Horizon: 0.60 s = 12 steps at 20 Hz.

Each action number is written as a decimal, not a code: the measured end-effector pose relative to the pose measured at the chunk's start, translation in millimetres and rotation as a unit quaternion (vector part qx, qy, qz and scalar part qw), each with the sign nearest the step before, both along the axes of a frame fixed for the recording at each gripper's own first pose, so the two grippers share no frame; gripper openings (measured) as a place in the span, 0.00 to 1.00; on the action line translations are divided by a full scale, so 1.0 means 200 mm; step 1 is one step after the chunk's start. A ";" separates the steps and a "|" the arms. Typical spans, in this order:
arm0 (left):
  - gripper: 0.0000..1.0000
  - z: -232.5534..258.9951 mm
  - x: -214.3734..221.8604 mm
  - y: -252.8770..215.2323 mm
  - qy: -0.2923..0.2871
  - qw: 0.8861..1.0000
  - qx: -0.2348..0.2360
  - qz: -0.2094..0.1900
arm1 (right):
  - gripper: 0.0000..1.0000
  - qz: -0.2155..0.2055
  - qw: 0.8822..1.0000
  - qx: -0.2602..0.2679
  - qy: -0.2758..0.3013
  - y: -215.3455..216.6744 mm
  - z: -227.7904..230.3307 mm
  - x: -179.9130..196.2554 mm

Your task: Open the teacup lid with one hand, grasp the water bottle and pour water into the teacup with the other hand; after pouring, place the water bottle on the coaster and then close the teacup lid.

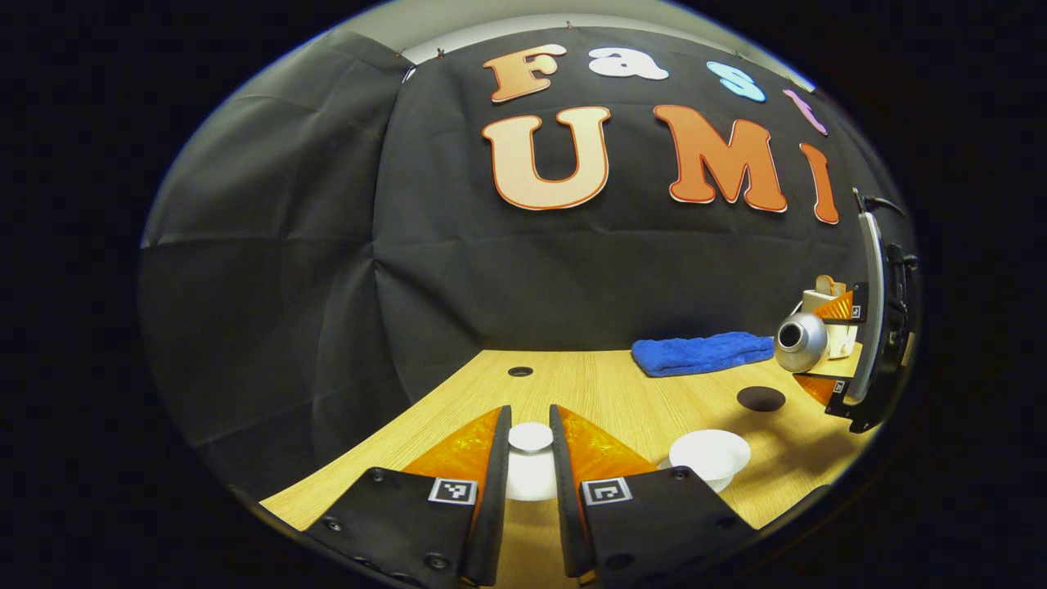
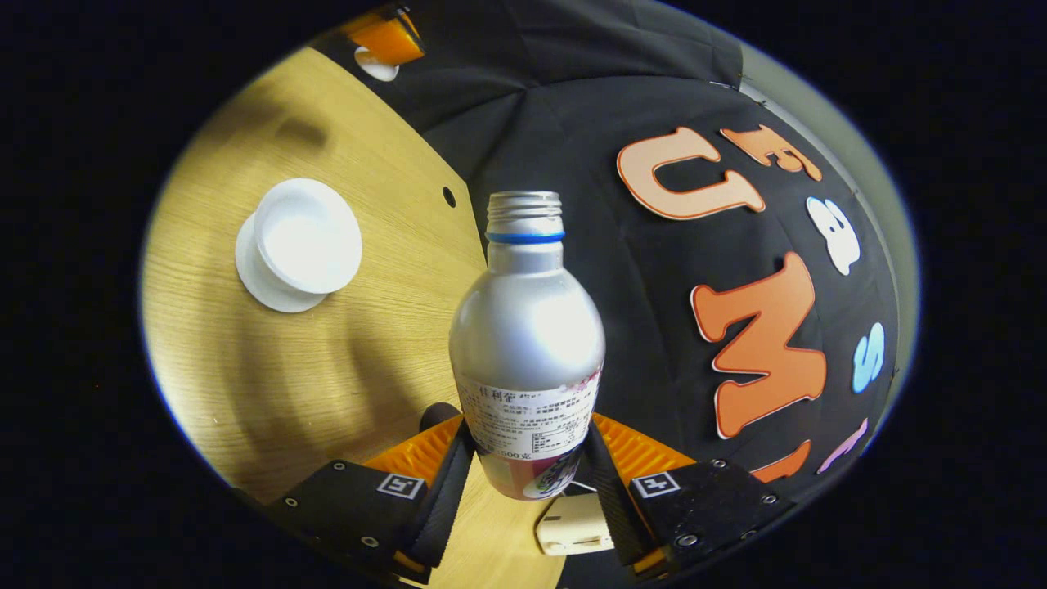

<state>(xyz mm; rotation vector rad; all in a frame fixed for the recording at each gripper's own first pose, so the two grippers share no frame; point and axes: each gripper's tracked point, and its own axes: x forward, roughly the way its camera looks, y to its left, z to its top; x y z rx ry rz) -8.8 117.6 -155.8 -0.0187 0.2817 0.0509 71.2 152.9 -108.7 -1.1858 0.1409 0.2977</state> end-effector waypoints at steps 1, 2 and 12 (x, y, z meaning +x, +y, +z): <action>0.33 -0.01 -0.01 0.02 0.001 1.000 -0.001 0.002 | 0.77 0.003 1.000 -0.013 -0.011 0.01 0.00 -0.01; 0.33 -0.01 -0.01 0.03 0.001 1.000 -0.002 0.002 | 0.78 0.007 1.000 -0.024 -0.019 0.01 0.00 -0.01; 0.28 -0.08 -0.04 0.11 0.011 1.000 -0.010 0.014 | 0.77 0.044 0.989 -0.120 -0.075 0.09 0.04 -0.03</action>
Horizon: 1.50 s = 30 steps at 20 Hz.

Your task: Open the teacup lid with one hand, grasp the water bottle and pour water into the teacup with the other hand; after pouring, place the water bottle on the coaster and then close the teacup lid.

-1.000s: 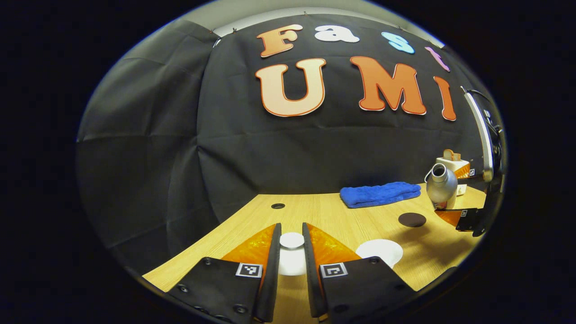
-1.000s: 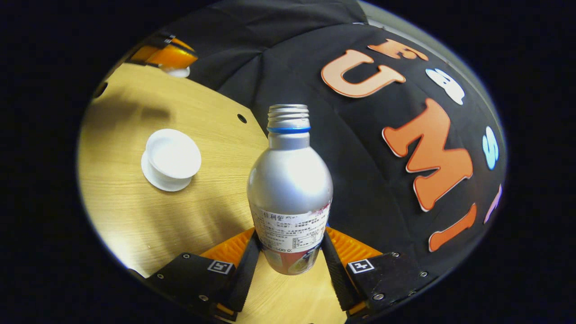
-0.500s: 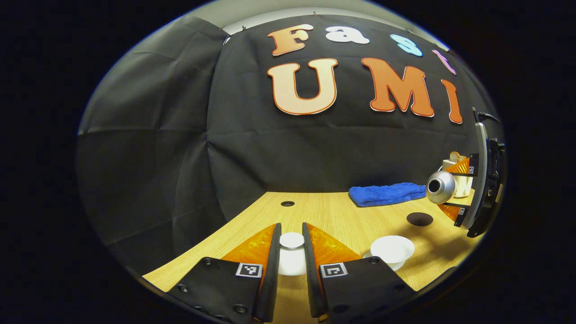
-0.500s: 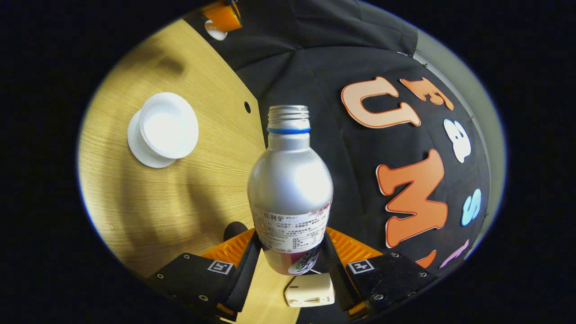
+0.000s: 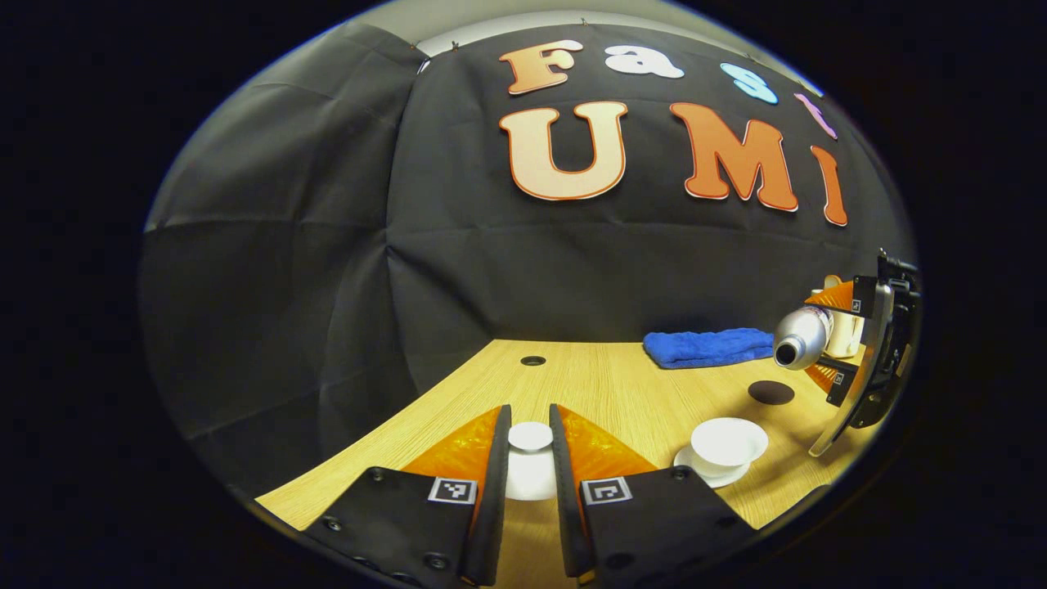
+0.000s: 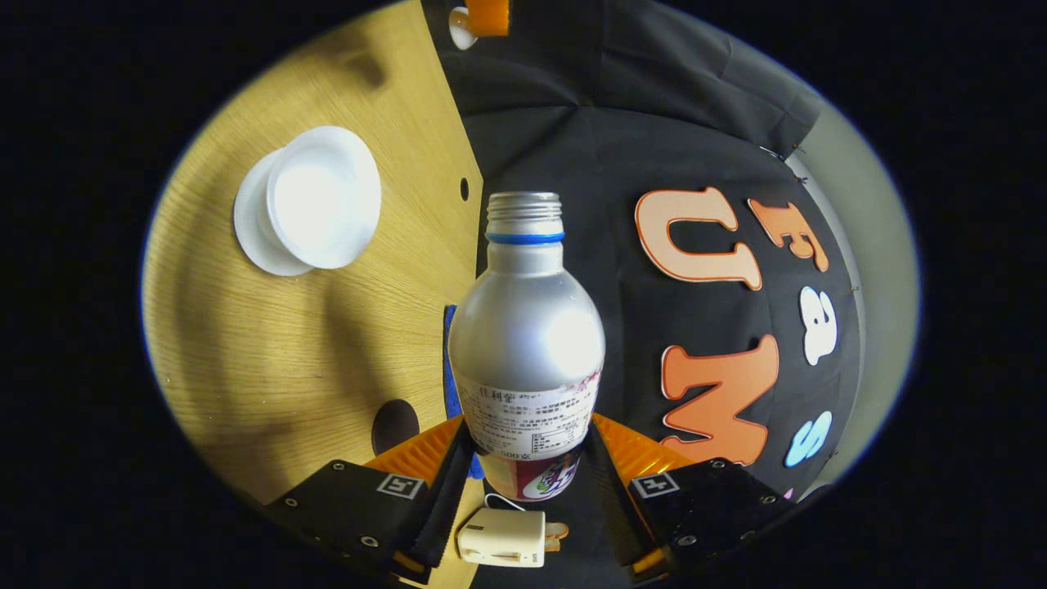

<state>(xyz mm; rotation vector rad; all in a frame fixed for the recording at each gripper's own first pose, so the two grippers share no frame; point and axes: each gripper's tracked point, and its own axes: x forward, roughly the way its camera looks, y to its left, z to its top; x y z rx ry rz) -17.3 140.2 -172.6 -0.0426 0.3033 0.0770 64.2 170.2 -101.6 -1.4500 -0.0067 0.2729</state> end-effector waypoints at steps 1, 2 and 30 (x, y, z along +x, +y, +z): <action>0.33 -0.01 -0.01 0.00 0.001 1.000 -0.001 0.002 | 0.77 0.004 1.000 -0.011 -0.006 0.01 0.01 0.01; 0.33 -0.01 -0.01 0.00 0.001 1.000 -0.002 0.002 | 0.77 0.008 1.000 -0.023 -0.013 0.02 0.01 0.01; 0.33 0.03 -0.03 0.02 -0.013 1.000 -0.001 0.002 | 0.77 0.040 0.975 -0.153 -0.153 0.05 0.23 0.08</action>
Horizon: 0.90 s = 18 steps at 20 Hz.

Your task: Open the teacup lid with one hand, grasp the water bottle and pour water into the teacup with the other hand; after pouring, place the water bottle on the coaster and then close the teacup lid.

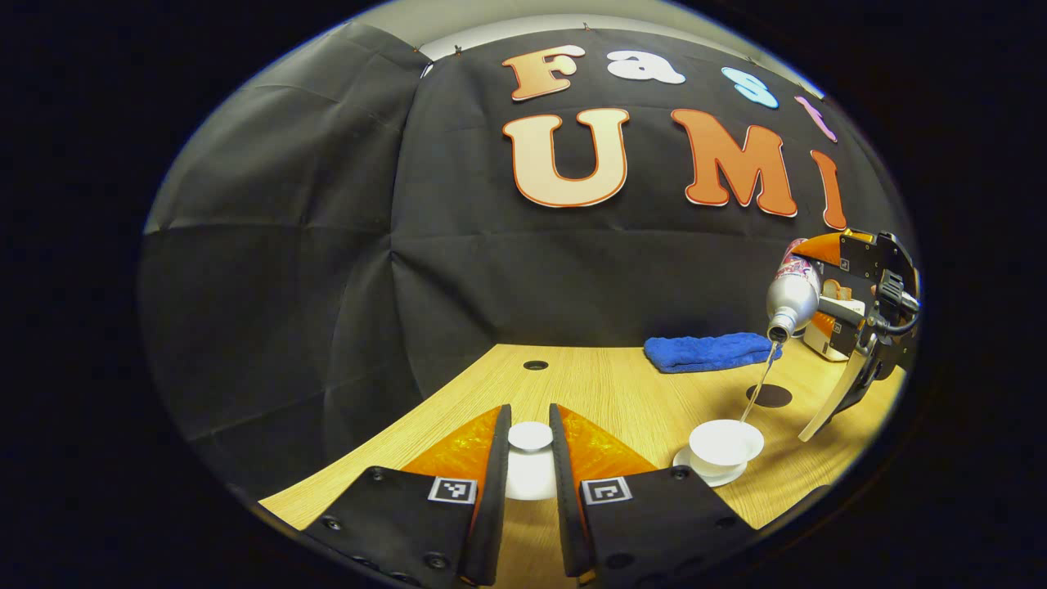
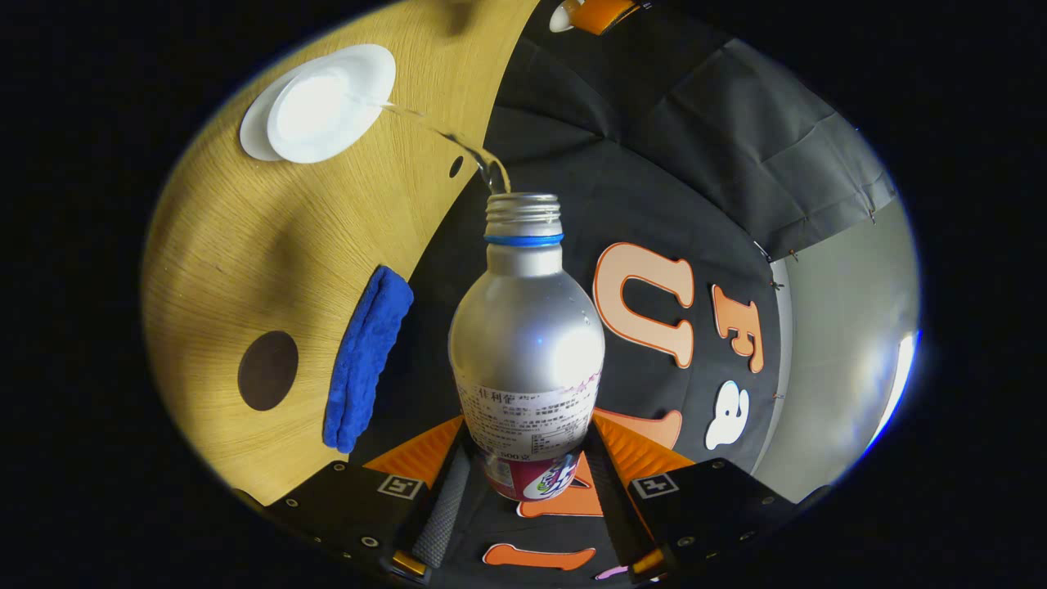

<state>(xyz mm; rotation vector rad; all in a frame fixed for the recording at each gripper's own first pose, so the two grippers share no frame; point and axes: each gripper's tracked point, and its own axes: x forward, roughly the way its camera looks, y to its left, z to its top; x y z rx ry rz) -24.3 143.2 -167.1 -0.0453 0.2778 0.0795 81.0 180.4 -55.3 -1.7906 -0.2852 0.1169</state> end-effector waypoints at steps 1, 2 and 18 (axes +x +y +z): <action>0.33 0.00 0.00 -0.01 0.000 1.000 0.000 -0.002 | 0.77 0.003 1.000 -0.003 -0.004 0.00 0.00 0.00; 0.33 0.00 0.01 -0.01 0.001 1.000 0.000 -0.003 | 0.77 0.003 1.000 -0.005 -0.008 0.00 0.01 0.01; 0.33 -0.03 0.02 -0.13 0.012 1.000 -0.006 -0.025 | 0.77 0.061 0.997 -0.056 -0.007 0.14 -0.05 -0.02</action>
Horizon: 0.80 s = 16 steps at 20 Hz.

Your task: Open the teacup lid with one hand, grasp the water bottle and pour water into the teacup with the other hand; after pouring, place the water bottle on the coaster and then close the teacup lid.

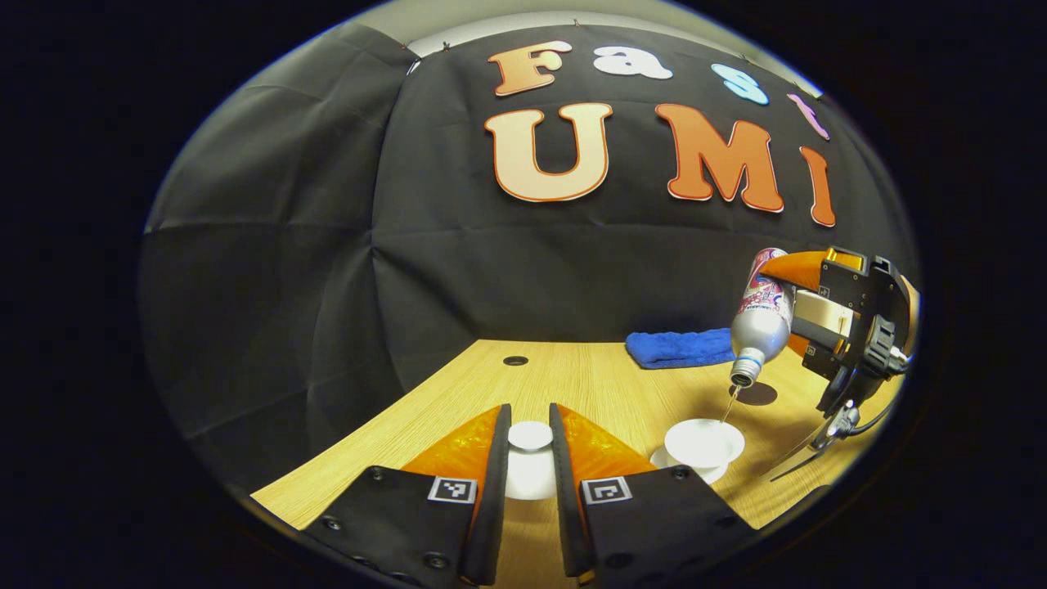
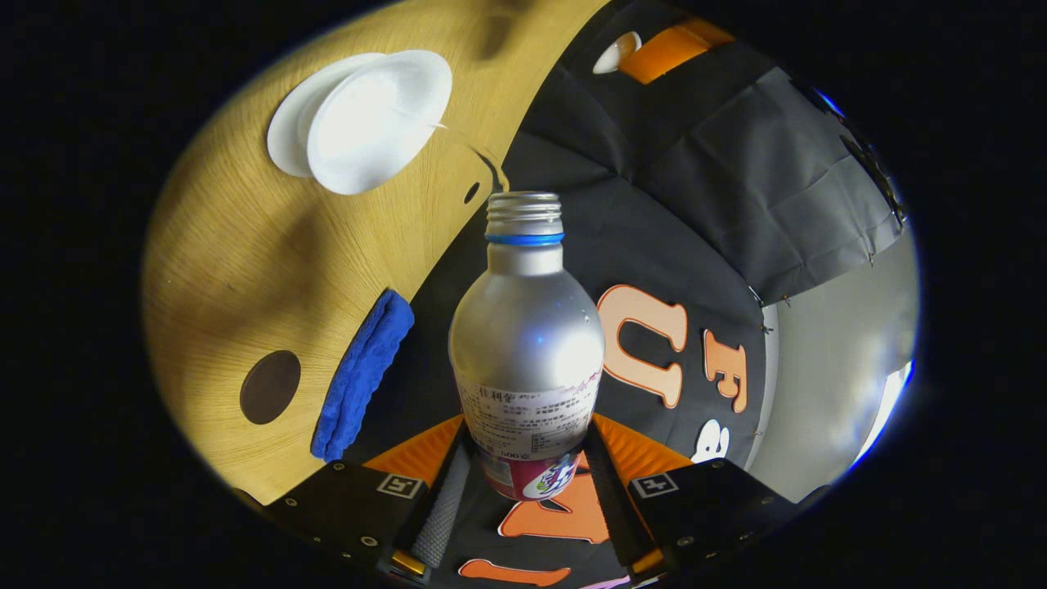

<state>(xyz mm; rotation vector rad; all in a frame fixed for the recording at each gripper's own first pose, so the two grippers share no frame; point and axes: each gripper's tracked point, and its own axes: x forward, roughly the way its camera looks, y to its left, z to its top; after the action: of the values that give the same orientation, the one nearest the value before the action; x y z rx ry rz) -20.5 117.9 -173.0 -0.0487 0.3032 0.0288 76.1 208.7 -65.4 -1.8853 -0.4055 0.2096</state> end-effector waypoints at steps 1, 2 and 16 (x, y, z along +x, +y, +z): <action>0.28 0.00 0.00 -0.01 0.000 1.000 0.000 -0.001 | 0.77 0.001 1.000 -0.003 -0.001 0.00 0.00 0.01; 0.33 -0.01 0.00 -0.02 0.001 1.000 -0.001 -0.003 | 0.77 0.003 1.000 -0.006 -0.003 0.01 0.00 0.00; 0.33 0.01 0.07 -0.22 -0.005 1.000 -0.006 -0.027 | 0.77 -0.018 0.985 0.142 0.094 -0.08 -0.14 0.06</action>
<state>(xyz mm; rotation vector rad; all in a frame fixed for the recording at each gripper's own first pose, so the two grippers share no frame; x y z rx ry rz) -7.1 74.8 -170.0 -0.0533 0.2952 -0.0263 87.9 192.0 -93.0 -1.5753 -0.2563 0.2881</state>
